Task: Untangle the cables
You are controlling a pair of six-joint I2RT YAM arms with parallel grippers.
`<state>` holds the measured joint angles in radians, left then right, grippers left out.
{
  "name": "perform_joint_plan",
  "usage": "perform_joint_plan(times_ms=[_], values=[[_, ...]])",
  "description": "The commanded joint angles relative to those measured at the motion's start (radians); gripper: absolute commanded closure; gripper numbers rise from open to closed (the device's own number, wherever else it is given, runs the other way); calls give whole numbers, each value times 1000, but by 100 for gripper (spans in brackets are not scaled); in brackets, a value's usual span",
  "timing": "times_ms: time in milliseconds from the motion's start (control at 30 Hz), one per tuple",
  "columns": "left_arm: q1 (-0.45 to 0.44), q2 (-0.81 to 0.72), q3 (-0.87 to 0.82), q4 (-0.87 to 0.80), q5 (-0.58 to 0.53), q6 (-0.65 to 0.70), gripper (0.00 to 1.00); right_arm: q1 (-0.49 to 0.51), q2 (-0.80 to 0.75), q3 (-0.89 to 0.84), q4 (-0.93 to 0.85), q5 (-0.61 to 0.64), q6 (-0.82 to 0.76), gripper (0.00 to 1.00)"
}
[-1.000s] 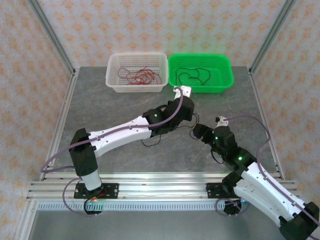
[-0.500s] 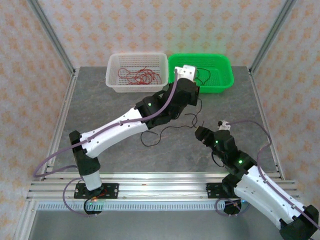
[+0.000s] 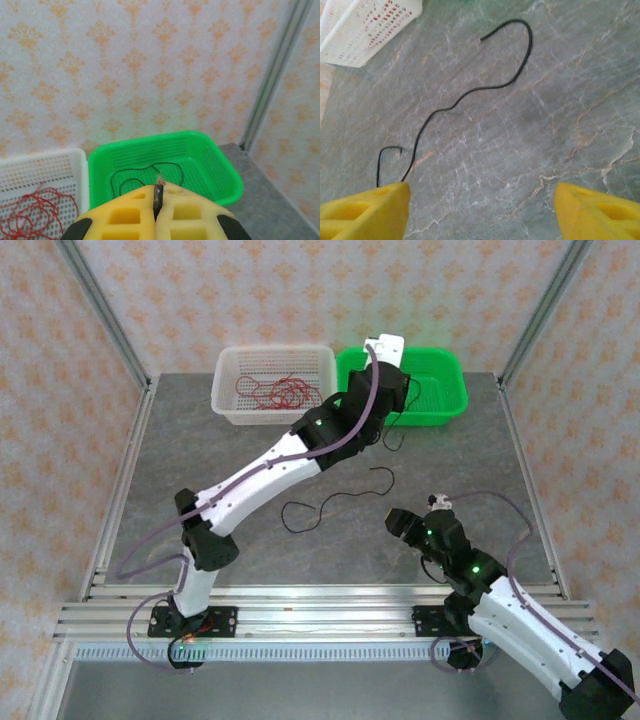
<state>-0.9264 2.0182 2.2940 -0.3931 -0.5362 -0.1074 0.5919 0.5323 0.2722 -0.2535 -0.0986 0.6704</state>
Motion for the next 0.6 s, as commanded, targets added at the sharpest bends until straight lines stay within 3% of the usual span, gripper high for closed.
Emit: perform_joint_plan(times_ms=[0, 567], values=[[39, 31, 24, 138, -11, 88, 100, -1, -8, -30, 37, -48, 25, 25], [134, 181, 18, 618, 24, 276, 100, -2, 6, -74, 80, -62, 48, 25]])
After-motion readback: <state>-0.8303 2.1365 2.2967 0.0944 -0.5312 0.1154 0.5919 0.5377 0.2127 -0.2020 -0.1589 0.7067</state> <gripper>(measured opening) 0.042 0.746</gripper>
